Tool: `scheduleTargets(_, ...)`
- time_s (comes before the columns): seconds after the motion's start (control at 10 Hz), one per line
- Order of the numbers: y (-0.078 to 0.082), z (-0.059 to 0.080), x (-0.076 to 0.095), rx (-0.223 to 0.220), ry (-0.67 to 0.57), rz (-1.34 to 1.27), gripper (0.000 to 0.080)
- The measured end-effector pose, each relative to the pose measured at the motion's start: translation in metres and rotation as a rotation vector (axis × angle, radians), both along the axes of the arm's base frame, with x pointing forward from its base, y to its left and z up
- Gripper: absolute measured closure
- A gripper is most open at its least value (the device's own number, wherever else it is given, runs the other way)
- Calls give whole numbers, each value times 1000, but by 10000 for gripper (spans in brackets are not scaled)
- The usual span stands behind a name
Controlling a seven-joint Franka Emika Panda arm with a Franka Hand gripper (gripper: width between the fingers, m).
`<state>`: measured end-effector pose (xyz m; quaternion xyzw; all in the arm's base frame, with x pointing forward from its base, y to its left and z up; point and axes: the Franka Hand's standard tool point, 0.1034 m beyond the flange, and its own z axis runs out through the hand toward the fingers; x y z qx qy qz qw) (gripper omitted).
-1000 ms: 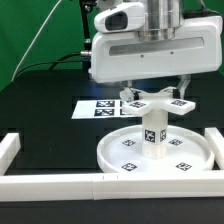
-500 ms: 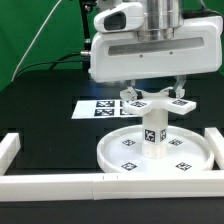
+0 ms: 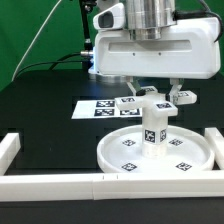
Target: Assemble round table
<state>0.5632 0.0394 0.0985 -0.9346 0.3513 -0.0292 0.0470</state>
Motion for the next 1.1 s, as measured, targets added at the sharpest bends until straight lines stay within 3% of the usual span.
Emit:
scheduleTargets(0.3, -1, 0, 0, 17, 12, -174, 357)
scheduleTargets(0.8, 0, -1, 1, 102, 66, -823, 357)
scheduleTargets(1.1, 0, 0, 1, 129, 70, -1059, 356)
